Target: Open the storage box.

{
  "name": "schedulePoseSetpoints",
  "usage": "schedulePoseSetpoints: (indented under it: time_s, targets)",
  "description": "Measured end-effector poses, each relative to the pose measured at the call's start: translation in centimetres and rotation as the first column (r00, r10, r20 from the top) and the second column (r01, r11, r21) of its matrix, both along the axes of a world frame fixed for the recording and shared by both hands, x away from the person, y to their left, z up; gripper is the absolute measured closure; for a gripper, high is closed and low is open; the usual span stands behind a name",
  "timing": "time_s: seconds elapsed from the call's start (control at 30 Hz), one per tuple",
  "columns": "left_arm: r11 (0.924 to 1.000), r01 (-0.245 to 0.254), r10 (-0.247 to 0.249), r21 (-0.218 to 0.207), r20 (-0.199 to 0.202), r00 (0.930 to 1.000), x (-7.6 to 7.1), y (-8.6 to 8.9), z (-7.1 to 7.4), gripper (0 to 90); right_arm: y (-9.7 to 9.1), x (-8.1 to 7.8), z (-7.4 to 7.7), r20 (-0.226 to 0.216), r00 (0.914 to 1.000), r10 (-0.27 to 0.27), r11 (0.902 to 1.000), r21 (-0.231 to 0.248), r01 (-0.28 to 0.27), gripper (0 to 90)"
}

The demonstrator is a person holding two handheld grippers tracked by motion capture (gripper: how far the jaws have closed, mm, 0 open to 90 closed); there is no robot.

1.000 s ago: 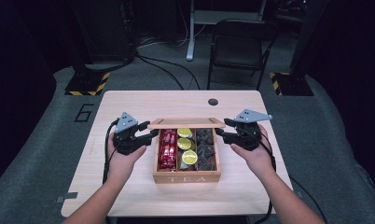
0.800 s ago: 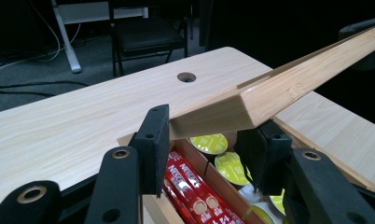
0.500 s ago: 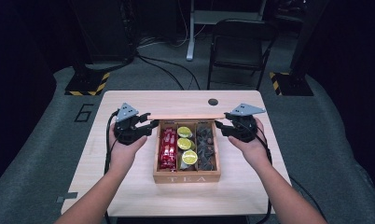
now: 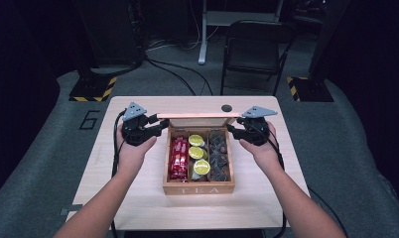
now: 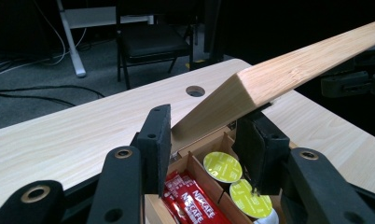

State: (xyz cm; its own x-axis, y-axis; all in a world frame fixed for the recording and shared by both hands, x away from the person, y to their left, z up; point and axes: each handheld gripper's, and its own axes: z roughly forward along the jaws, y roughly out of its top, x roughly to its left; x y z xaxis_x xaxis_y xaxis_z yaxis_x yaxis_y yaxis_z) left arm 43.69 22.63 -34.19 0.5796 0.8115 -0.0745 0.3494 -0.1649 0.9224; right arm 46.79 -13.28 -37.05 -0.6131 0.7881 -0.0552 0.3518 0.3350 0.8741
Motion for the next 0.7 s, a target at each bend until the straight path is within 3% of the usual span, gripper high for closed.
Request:
schedulePoseSetpoints:
  time_s: [0.7]
  targets:
    - [0.9998,-0.016,0.016,0.011,-0.013,0.9998,1.8,-0.1,1.1,59.1,0.1,1.6,-0.5,0.013,0.9991,-0.04,0.9992,0.009,0.04,50.2]
